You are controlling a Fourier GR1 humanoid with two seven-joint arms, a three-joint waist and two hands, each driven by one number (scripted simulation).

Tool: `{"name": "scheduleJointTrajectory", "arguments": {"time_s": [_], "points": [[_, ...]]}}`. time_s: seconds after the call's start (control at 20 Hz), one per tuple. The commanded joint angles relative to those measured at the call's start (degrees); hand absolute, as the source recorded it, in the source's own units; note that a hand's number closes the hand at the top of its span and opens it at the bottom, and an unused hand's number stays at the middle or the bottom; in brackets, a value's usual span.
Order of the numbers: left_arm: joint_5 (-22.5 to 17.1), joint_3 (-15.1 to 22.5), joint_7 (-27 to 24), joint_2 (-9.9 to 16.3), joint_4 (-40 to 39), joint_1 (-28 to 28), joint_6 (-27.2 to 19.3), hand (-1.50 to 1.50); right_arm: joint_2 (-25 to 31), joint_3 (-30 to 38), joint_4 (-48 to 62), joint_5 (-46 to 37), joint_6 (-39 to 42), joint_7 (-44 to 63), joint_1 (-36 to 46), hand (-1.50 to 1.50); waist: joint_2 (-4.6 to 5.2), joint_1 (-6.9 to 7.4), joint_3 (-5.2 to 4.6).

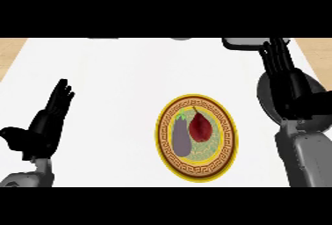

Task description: Pick the pear from the plate and place it in the pan

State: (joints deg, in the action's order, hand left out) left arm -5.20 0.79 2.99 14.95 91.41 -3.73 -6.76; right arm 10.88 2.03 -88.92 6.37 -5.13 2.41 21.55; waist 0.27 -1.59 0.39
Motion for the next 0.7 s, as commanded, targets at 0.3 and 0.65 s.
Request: {"name": "scheduleJointTrajectory", "arguments": {"time_s": [0.3, 0.65], "points": [[-3.3, -0.6, 6.4, -2.5, -2.2, -6.9, 0.0, 0.0, 9.4, -11.8, 14.2, -6.2, 16.1, 10.7, 14.3, 1.5, 0.72, 4.1, -0.75], [-4.2, -2.8, 7.8, -1.5, 0.2, -2.7, -0.3, 0.0, 22.0, -8.5, 8.9, -10.0, 23.4, -1.9, 4.1, -1.5, -0.39, 1.38, -0.38]]}}
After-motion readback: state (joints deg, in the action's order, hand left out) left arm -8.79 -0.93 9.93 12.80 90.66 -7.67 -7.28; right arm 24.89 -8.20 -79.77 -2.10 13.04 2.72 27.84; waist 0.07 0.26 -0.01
